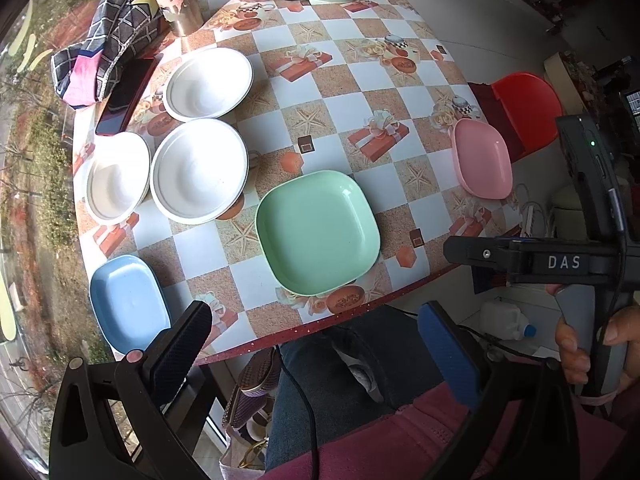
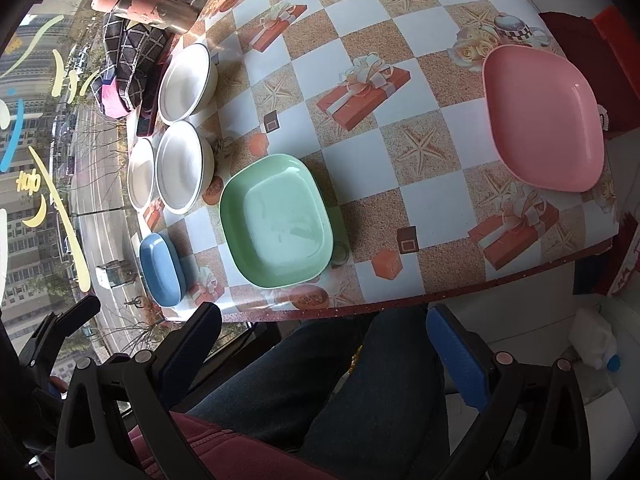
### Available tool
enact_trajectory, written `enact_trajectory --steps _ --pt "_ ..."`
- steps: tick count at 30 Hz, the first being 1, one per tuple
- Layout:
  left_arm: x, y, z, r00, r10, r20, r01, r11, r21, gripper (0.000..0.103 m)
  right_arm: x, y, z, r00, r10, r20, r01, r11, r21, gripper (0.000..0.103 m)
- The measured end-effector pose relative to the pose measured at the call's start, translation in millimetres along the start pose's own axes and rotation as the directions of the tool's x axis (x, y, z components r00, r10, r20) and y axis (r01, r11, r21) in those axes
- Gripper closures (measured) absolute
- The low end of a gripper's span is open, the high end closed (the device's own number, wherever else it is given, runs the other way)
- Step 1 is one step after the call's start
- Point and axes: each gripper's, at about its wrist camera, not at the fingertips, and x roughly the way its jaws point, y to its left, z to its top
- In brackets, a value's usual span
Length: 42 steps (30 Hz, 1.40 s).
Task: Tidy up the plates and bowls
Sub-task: 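Move both grippers toward the green square plate on the table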
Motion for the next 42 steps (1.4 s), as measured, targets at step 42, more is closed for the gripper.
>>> enact_trajectory --steps 42 --pt "34.4 62.9 9.5 0.986 -0.151 -0.067 0.153 0.988 0.023 0.000 24.5 19.9 -31.6 0.995 -0.097 -0.007 0.097 0.981 0.169 0.000"
